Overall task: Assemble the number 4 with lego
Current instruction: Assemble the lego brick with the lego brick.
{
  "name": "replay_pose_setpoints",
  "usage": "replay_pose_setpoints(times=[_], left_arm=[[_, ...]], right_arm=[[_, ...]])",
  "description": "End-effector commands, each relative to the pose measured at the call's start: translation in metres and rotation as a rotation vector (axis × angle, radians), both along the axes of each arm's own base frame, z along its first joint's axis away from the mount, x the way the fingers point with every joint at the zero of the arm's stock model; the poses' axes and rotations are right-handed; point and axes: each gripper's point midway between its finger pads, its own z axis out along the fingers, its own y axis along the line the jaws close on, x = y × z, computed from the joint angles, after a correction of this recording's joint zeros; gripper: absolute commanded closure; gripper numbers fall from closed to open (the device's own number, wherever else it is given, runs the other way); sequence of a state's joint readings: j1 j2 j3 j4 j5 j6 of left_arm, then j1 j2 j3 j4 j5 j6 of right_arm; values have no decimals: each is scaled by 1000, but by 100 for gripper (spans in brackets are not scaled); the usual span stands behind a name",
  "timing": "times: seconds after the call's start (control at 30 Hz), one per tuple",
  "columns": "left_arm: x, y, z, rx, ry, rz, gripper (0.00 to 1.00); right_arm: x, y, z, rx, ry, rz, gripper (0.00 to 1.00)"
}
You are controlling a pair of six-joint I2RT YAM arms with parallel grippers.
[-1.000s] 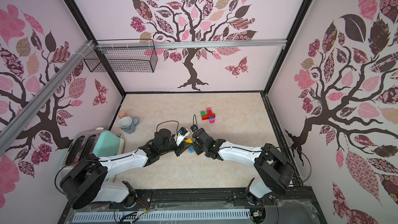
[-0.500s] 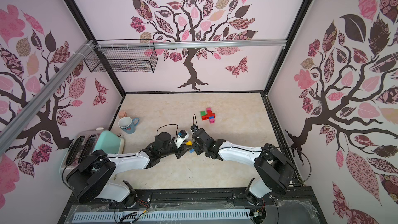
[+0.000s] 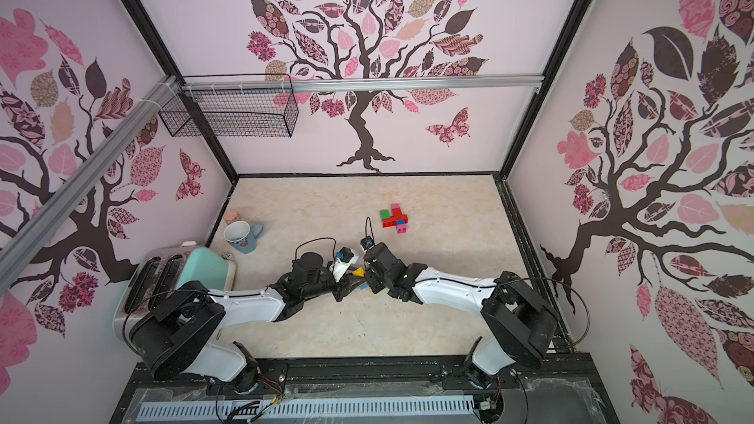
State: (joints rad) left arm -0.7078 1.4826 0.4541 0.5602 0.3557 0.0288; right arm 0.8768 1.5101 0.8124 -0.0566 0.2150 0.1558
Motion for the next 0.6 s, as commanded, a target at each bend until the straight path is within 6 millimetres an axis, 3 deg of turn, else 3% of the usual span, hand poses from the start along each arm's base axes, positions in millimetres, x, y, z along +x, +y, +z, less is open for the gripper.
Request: replay_pose_setpoints(times=[0.0, 0.57], left_arm=[[-15, 20, -37, 118, 84, 24, 100], [-27, 24, -69, 211, 118, 40, 100]], right_arm=[[-21, -26, -45, -156, 129, -5, 100], [-20, -27, -44, -162, 122, -9, 100]])
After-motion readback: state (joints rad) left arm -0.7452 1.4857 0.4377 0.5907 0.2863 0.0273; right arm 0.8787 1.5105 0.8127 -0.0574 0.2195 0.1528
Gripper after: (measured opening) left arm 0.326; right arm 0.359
